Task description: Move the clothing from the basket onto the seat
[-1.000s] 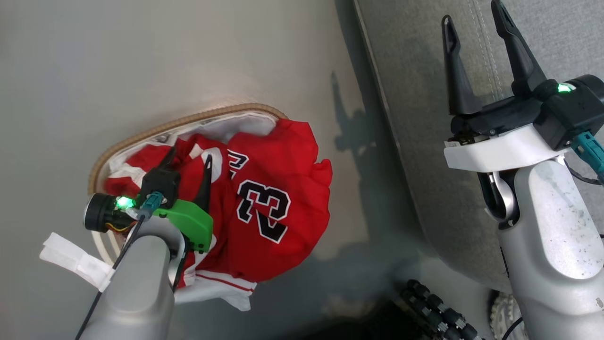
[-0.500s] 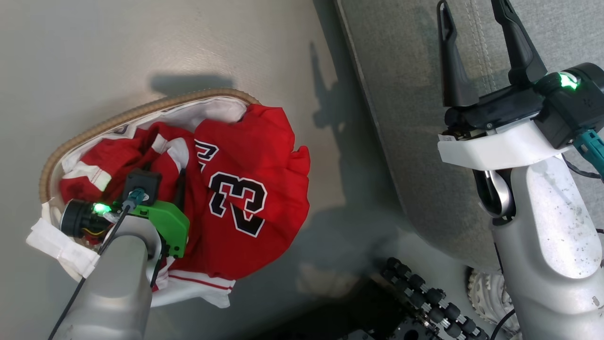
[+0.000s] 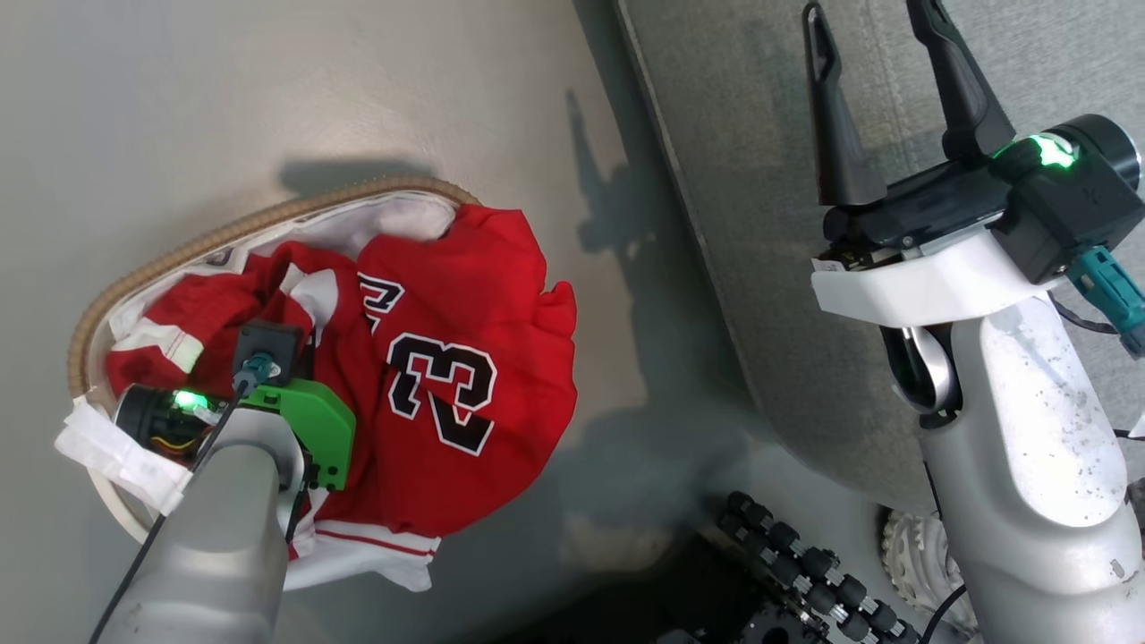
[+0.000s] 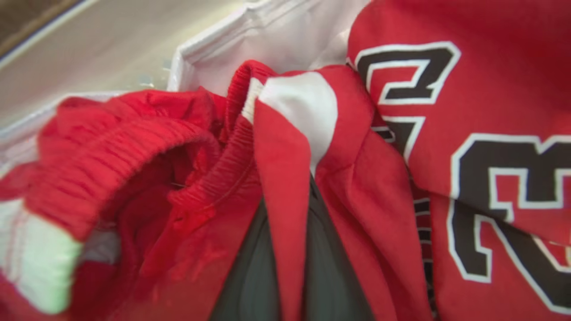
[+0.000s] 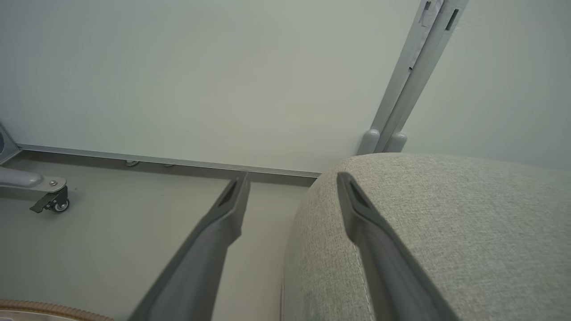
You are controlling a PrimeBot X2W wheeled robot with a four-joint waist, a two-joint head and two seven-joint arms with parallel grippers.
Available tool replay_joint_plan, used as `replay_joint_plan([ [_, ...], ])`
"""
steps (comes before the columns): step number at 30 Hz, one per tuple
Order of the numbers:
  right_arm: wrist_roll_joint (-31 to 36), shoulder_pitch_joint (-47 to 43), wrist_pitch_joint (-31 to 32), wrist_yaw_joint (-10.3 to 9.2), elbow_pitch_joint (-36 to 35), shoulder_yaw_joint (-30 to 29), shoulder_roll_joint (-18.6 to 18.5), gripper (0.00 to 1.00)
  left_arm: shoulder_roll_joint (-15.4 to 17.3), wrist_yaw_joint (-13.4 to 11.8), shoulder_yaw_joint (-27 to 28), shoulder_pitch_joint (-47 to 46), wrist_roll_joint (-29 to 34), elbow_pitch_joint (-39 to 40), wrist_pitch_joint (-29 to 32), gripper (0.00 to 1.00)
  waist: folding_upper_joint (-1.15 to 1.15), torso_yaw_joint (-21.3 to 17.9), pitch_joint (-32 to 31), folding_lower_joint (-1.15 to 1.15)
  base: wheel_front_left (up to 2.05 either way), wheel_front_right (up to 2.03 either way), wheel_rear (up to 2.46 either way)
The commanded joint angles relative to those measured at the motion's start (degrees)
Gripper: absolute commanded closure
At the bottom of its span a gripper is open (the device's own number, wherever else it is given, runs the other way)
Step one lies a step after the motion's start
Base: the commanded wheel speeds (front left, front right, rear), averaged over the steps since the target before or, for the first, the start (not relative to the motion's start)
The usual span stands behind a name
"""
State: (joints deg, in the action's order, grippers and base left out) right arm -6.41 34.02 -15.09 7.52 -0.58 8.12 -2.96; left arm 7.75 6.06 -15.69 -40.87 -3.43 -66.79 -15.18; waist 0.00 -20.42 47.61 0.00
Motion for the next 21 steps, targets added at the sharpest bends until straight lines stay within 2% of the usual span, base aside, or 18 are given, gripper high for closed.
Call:
replay_joint_plan([
  [1, 0.5, -0.3, -0.1, -0.05, 0.4, 0.0, -0.1, 0.0, -0.3, -0.3, 0.0, 1.2, -0.5, 0.6, 0.0, 1.0, 0.0, 0.2, -2.0, 0.0, 0.0, 0.0, 0.0],
  [11, 0.6, -2.6, -0.1, -0.06, 3.7, 1.3, -1.0, 0.0, -2.8, -0.5, 0.7, 7.9, -2.6, 4.7, 0.0, 1.0, 0.0, 3.0, -12.4, 0.0, 0.0, 0.0, 0.0],
  [21, -0.2, -6.8, -0.1, -0.06, 7.2, 2.3, -2.9, 0.0, -4.4, -0.1, 0.3, 16.2, -3.8, 13.2, 0.0, 1.0, 0.0, 8.1, -23.5, 0.0, 0.0, 0.0, 0.0],
])
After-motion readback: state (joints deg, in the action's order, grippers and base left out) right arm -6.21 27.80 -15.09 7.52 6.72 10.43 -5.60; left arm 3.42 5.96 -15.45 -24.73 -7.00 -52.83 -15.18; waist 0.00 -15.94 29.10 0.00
